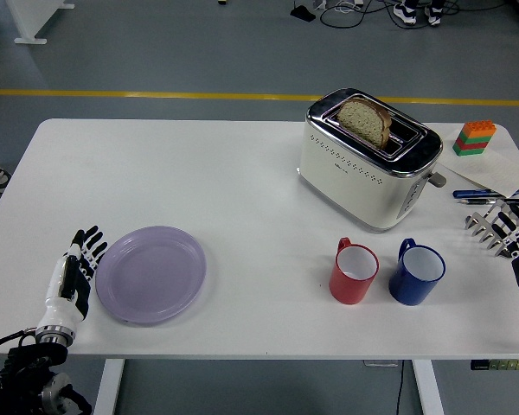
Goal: Push plate across desktop,pick up the break from the machine,place the break in the plate
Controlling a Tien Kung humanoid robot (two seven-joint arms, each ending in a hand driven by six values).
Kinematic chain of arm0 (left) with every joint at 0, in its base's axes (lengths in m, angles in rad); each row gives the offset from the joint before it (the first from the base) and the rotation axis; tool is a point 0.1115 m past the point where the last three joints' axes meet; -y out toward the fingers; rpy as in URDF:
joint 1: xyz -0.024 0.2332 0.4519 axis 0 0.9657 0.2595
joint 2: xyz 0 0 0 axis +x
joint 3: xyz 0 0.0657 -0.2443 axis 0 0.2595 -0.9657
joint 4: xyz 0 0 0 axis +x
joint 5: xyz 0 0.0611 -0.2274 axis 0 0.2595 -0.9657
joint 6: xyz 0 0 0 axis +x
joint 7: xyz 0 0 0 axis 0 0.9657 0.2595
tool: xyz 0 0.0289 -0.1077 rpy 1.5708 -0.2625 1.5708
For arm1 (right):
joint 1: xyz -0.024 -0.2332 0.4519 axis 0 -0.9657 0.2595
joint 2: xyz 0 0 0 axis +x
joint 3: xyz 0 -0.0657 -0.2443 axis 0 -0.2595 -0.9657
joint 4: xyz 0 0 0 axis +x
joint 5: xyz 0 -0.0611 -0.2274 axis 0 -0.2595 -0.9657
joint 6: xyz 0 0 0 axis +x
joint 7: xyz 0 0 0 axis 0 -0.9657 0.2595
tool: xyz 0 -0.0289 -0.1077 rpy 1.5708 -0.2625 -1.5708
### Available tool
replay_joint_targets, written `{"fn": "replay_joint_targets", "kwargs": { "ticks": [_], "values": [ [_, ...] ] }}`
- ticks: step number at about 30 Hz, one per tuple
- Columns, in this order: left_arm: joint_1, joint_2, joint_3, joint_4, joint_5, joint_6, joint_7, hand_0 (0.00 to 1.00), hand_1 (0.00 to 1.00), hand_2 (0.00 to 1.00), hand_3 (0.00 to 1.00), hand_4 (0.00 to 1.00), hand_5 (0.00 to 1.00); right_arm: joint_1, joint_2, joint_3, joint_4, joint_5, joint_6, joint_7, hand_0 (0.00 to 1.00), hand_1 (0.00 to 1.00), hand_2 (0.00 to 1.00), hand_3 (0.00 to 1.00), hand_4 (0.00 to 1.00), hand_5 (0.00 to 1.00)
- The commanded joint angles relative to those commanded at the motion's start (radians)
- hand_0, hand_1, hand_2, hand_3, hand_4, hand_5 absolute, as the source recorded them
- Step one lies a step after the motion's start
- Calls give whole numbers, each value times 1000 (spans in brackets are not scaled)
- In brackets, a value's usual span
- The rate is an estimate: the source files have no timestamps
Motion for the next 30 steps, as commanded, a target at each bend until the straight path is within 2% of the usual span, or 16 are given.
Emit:
{"fn": "replay_joint_targets", "kwargs": {
  "ticks": [16, 30],
  "values": [
    [-17, -6, 64, -16, -108, -10, -9, 854, 869, 921, 869, 606, 998, 10, 0, 7, 1, 0, 0, 0, 858, 805, 860, 840, 603, 492],
    [-8, 5, 125, -37, -324, -23, -40, 829, 856, 912, 864, 603, 998, 11, 0, 7, 0, 1, 0, 1, 857, 805, 860, 840, 603, 492]
  ]
}}
